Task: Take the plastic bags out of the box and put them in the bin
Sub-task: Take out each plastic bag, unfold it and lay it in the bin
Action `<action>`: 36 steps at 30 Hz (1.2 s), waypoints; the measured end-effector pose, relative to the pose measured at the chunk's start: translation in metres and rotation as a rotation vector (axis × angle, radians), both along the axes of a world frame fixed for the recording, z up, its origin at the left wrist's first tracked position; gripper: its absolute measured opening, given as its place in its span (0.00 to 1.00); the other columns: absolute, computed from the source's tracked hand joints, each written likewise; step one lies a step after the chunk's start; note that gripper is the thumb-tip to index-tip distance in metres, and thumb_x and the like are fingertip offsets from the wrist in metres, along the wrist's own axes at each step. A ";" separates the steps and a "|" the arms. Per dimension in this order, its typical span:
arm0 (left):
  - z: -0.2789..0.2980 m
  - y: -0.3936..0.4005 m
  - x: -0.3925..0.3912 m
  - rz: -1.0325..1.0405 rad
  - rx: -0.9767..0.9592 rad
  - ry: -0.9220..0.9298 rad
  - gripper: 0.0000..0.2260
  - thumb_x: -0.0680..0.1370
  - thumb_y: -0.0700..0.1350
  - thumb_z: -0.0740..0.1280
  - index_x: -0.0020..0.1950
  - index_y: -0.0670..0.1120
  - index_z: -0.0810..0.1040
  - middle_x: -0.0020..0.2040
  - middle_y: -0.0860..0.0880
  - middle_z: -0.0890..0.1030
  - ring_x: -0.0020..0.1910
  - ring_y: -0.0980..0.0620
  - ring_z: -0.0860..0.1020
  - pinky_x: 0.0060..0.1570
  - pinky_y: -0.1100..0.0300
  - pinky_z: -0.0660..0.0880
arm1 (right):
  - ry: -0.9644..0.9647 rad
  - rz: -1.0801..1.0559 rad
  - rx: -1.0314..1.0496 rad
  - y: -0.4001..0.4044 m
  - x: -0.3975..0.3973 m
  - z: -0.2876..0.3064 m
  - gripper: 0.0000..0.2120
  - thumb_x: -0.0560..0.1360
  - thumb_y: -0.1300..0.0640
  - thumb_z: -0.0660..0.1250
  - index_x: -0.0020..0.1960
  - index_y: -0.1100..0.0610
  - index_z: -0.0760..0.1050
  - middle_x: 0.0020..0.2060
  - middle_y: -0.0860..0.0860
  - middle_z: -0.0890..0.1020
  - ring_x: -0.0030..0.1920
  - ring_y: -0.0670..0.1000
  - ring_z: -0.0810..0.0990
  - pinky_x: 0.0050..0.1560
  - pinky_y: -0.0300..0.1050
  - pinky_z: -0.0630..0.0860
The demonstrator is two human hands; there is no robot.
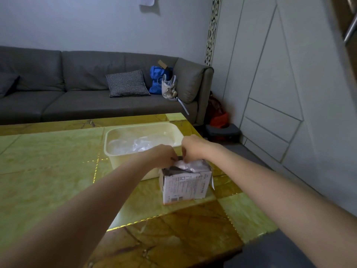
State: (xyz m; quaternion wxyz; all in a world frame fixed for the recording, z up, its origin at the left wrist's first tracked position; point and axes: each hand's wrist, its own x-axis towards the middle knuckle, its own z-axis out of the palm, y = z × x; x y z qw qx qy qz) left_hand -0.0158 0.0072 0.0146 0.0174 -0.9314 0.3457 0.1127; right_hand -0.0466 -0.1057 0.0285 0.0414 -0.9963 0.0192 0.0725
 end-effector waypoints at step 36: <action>0.022 0.049 0.004 0.228 -1.002 0.693 0.06 0.76 0.44 0.64 0.48 0.44 0.80 0.36 0.51 0.78 0.33 0.57 0.73 0.35 0.66 0.70 | -0.336 -0.093 1.201 -0.018 -0.003 0.041 0.18 0.73 0.78 0.53 0.36 0.60 0.72 0.34 0.54 0.75 0.29 0.47 0.72 0.27 0.34 0.68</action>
